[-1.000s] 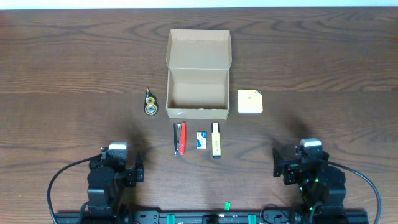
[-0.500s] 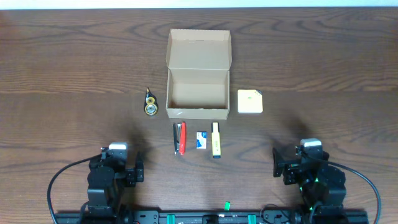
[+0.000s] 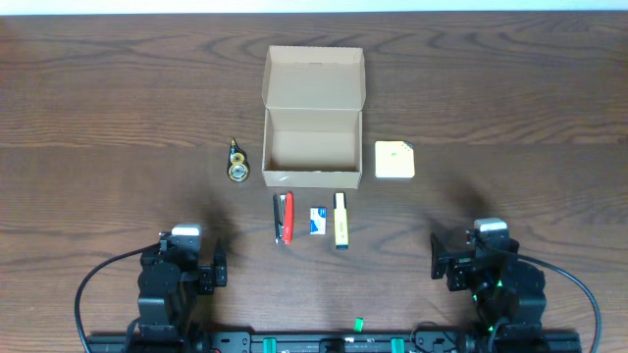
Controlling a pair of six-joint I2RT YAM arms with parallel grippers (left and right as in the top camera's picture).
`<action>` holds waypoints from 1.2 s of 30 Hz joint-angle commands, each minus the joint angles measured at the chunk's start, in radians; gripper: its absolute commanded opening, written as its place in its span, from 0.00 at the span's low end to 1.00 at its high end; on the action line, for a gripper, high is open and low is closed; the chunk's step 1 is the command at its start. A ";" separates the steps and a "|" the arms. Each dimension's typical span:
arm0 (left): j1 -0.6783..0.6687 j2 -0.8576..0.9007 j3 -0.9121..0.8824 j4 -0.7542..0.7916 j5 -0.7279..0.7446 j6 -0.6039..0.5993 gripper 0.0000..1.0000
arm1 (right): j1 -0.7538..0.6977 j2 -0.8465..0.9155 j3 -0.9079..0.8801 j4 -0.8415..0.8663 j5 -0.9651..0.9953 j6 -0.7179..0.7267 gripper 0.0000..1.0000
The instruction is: Pack container
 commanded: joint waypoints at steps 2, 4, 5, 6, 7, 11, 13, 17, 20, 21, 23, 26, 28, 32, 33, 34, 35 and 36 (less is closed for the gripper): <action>0.004 -0.007 -0.013 0.000 -0.018 0.018 0.95 | -0.008 -0.011 -0.009 -0.007 0.007 0.018 0.99; 0.004 -0.007 -0.013 0.000 -0.018 0.018 0.95 | -0.008 -0.011 -0.009 -0.008 0.005 0.018 0.99; 0.004 -0.007 -0.013 0.000 -0.018 0.018 0.95 | -0.008 -0.011 -0.009 -0.008 0.002 0.018 0.99; 0.004 -0.007 -0.013 0.000 -0.018 0.018 0.95 | -0.008 -0.011 -0.009 -0.007 -0.008 0.018 0.99; 0.004 -0.007 -0.013 0.000 -0.018 0.018 0.95 | -0.008 -0.010 -0.008 -0.007 -0.015 0.018 0.99; 0.004 -0.007 -0.013 0.000 -0.018 0.018 0.95 | -0.008 0.014 -0.006 0.016 -0.020 0.031 0.99; 0.004 -0.007 -0.013 0.000 -0.018 0.018 0.95 | -0.008 0.053 0.004 0.027 -0.020 0.073 0.99; 0.004 -0.007 -0.013 0.000 -0.018 0.018 0.95 | -0.008 0.183 0.065 0.042 -0.020 0.146 0.99; 0.004 -0.007 -0.013 0.000 -0.018 0.018 0.95 | -0.008 0.291 0.141 0.042 -0.035 0.150 0.99; 0.004 -0.007 -0.013 0.000 -0.018 0.018 0.95 | -0.008 0.329 0.171 0.042 -0.040 0.150 0.99; 0.004 -0.007 -0.013 0.000 -0.018 0.018 0.95 | -0.008 0.393 0.232 0.041 -0.043 0.150 0.99; 0.004 -0.007 -0.013 0.000 -0.018 0.018 0.95 | -0.008 0.479 0.333 0.033 -0.043 0.148 0.99; 0.004 -0.007 -0.013 0.000 -0.018 0.018 0.95 | -0.008 0.537 0.408 0.013 -0.043 0.148 0.99; 0.004 -0.007 -0.013 0.000 -0.018 0.018 0.95 | -0.008 0.672 0.577 -0.070 -0.043 0.149 0.99; 0.004 -0.007 -0.013 0.000 -0.018 0.018 0.95 | -0.008 0.706 0.616 -0.092 -0.042 0.149 0.99; 0.004 -0.007 -0.013 0.000 -0.018 0.018 0.95 | -0.008 0.741 0.655 -0.117 -0.043 0.155 0.99; 0.004 -0.007 -0.013 0.000 -0.018 0.018 0.95 | -0.008 0.777 0.692 -0.141 -0.043 0.161 0.99; 0.004 -0.007 -0.013 0.000 -0.018 0.018 0.95 | -0.008 0.812 0.730 -0.164 -0.042 0.165 0.99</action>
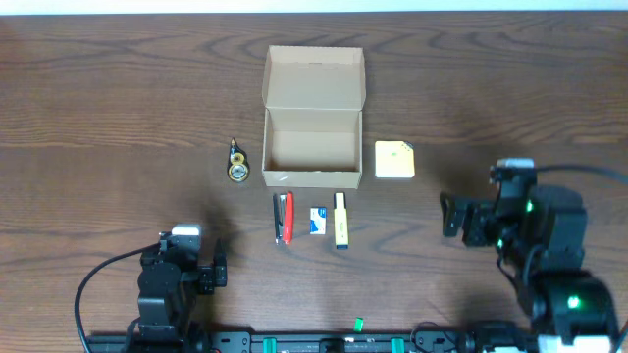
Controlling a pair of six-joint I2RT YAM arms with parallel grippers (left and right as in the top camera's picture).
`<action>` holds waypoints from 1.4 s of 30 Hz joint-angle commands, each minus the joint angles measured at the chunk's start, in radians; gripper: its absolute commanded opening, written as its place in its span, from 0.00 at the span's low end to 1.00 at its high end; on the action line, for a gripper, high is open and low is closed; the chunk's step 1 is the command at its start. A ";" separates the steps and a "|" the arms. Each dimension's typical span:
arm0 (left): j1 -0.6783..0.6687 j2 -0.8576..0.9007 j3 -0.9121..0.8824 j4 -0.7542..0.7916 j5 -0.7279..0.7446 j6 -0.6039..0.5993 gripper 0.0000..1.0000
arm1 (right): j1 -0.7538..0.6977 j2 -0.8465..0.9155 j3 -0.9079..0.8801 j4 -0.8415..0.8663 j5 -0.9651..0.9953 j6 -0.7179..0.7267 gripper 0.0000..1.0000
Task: Pack container
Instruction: 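Move the right gripper over the yellow spiral notepad and lower it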
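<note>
An open cardboard box [312, 147] stands at the table's middle with its lid folded back. In front of it lie a red stapler [284, 217], a small blue-and-white box [319, 221] and a yellow highlighter [340, 220]. A yellow pad of sticky notes [394, 160] lies right of the box and a small tape roller [237, 163] to its left. My right gripper [449, 216] hangs right of the highlighter, holding nothing. My left gripper [218, 272] stays low at the front left, away from everything. The overhead view does not show how wide either gripper's jaws stand.
The dark wooden table [98, 118] stretches wide on both sides of the box. A black rail with cables [324, 343] runs along the front edge between the two arm bases.
My right arm has lifted off its resting place at the front right and now reaches further back and slightly right, its gripper nearer the sticky notes. The left arm and all objects are unchanged.
</note>
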 commanded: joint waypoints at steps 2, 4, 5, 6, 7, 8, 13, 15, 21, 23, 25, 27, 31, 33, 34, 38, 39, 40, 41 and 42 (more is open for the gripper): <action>0.004 -0.007 -0.013 0.000 -0.018 0.018 0.95 | -0.008 0.158 0.175 -0.085 -0.005 0.031 0.99; 0.004 -0.007 -0.013 0.000 -0.018 0.018 0.95 | -0.008 0.230 0.241 -0.121 -0.005 0.037 0.99; 0.004 -0.007 -0.013 0.000 -0.018 0.018 0.95 | -0.008 0.272 0.278 -0.138 -0.008 0.037 0.99; 0.004 -0.007 -0.013 0.000 -0.018 0.018 0.95 | -0.008 0.306 0.306 -0.152 -0.013 0.037 0.99; 0.004 -0.007 -0.013 0.000 -0.018 0.018 0.96 | -0.008 0.339 0.333 -0.163 -0.018 0.037 0.99; 0.004 -0.007 -0.013 0.000 -0.018 0.018 0.95 | -0.008 0.371 0.357 -0.171 -0.024 0.037 0.99; 0.004 -0.007 -0.013 0.000 -0.018 0.018 0.95 | -0.008 0.520 0.445 -0.178 -0.065 0.037 0.99; 0.004 -0.007 -0.013 0.000 -0.018 0.018 0.95 | -0.007 0.569 0.463 -0.178 -0.079 0.037 0.99; 0.004 -0.007 -0.013 0.000 -0.018 0.018 0.95 | -0.004 0.693 0.479 -0.148 -0.122 0.060 0.99; 0.004 -0.007 -0.013 0.000 -0.018 0.018 0.95 | 0.005 0.725 0.479 -0.124 -0.136 0.060 0.99; 0.004 -0.007 -0.013 0.000 -0.018 0.018 0.95 | 0.021 0.753 0.479 -0.102 -0.147 0.059 0.99; 0.004 -0.007 -0.013 0.000 -0.018 0.018 0.95 | 0.037 0.778 0.479 -0.086 -0.148 0.060 0.99; 0.004 -0.007 -0.013 0.000 -0.018 0.018 0.95 | 0.068 0.808 0.478 -0.055 -0.153 0.059 0.99; 0.004 -0.007 -0.013 0.000 -0.018 0.018 0.95 | 0.074 0.814 0.478 -0.023 -0.154 0.059 0.99; 0.004 -0.007 -0.013 0.000 -0.018 0.018 0.95 | 0.076 0.814 0.478 -0.009 -0.154 0.059 0.99; 0.004 -0.007 -0.013 0.000 -0.018 0.018 0.95 | 0.079 0.817 0.475 0.013 -0.161 0.035 0.99; 0.004 -0.007 -0.013 0.000 -0.018 0.018 0.95 | 0.082 0.819 0.476 0.024 -0.158 0.025 0.99; 0.004 -0.007 -0.013 0.000 -0.018 0.018 0.95 | 0.085 0.819 0.476 0.030 -0.143 0.030 0.99; 0.004 -0.007 -0.013 0.000 -0.018 0.018 0.96 | 0.090 0.819 0.476 0.029 -0.112 0.051 0.99; 0.004 -0.007 -0.013 0.000 -0.018 0.018 0.95 | 0.094 0.819 0.477 0.029 -0.089 0.069 0.99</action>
